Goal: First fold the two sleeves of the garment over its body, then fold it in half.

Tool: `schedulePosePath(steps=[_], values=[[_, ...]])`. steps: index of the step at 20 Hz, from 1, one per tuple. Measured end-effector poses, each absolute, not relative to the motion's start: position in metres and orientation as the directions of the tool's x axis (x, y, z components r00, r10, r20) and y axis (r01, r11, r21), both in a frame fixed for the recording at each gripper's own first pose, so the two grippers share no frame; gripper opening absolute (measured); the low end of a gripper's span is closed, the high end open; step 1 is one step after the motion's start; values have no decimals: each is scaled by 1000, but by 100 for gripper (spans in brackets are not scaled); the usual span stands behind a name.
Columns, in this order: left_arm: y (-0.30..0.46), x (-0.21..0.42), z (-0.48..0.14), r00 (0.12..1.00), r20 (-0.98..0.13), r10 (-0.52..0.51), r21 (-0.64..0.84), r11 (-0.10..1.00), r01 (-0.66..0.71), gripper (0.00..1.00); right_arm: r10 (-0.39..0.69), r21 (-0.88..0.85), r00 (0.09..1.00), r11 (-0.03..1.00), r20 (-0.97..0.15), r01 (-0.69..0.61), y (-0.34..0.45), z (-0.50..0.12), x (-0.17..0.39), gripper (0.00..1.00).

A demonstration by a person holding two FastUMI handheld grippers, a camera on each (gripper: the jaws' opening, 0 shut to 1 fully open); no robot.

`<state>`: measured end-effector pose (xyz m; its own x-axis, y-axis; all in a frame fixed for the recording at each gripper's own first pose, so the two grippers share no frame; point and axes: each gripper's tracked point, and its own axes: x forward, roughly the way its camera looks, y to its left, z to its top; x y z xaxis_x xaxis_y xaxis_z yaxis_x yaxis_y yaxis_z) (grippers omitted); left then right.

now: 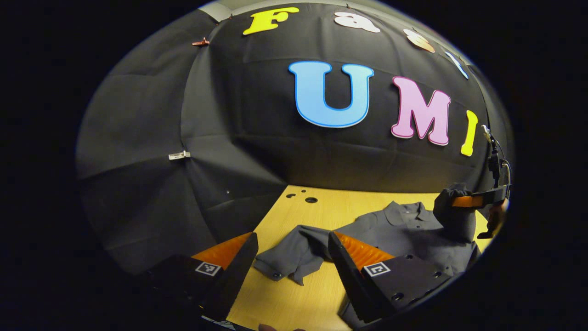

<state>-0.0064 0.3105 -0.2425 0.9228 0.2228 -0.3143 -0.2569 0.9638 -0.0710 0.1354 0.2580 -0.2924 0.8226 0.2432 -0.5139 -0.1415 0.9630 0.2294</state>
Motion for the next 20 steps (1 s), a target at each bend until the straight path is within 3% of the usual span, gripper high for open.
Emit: schedulePosePath(steps=[11,20], values=[[341,33,-339,867,-446,223,-117,946,-303,97,261,219,714,964,-650,-152,309,-389,126,8],[341,51,-374,836,-510,203,-117,946,-302,97,308,281,653,948,-692,-149,331,-415,113,22]])
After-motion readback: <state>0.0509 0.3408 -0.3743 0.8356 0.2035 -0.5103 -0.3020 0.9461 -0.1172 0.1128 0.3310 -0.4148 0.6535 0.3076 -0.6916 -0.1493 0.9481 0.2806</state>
